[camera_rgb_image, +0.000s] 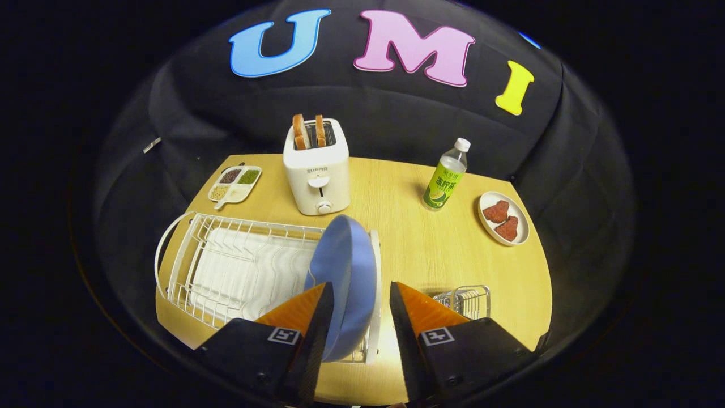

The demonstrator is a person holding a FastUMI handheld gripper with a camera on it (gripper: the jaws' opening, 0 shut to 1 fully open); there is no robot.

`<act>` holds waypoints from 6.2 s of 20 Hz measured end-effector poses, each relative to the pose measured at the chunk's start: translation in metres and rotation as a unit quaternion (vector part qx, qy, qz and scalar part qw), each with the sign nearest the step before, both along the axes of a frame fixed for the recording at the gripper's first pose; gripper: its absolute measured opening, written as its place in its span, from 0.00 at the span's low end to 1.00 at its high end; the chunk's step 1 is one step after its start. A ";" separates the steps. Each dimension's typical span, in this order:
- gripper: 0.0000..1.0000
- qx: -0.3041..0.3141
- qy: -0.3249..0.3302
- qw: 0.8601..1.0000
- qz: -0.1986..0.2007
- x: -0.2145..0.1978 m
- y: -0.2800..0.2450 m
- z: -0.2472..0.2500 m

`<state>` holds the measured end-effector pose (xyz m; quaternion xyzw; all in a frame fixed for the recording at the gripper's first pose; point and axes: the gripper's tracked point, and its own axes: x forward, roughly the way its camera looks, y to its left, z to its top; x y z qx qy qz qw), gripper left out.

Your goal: Take the plate from the dish rack, then take the spoon from the basket and place it into the plate.

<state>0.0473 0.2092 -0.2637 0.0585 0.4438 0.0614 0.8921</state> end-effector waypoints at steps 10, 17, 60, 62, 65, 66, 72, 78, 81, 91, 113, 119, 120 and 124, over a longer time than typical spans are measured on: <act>0.30 -0.096 0.034 0.995 0.013 0.006 0.005 -0.012; 0.25 -0.125 -0.014 0.992 0.019 0.032 -0.007 0.028; 0.25 0.266 0.123 0.953 -0.075 -0.199 -0.158 -0.142; 0.25 0.262 0.123 0.953 -0.087 -0.195 -0.159 -0.152; 0.29 0.229 0.135 0.958 -0.106 -0.197 -0.169 -0.168; 0.32 0.231 0.137 0.957 -0.108 -0.196 -0.167 -0.168; 0.33 0.191 0.142 0.965 -0.106 -0.198 -0.168 -0.174; 0.54 0.186 0.114 0.970 -0.106 -0.187 -0.172 -0.157; 0.75 0.183 0.082 0.976 -0.083 -0.182 -0.171 -0.137; 0.90 0.069 -0.134 0.986 0.069 -0.117 -0.187 -0.030; 0.13 0.080 -0.044 0.995 0.051 -0.084 -0.200 -0.080; 0.14 0.092 -0.084 0.992 0.022 -0.090 -0.218 -0.028; 0.13 0.094 -0.092 0.991 0.019 -0.093 -0.220 -0.017; 0.13 0.107 -0.124 0.986 0.010 -0.107 -0.223 0.029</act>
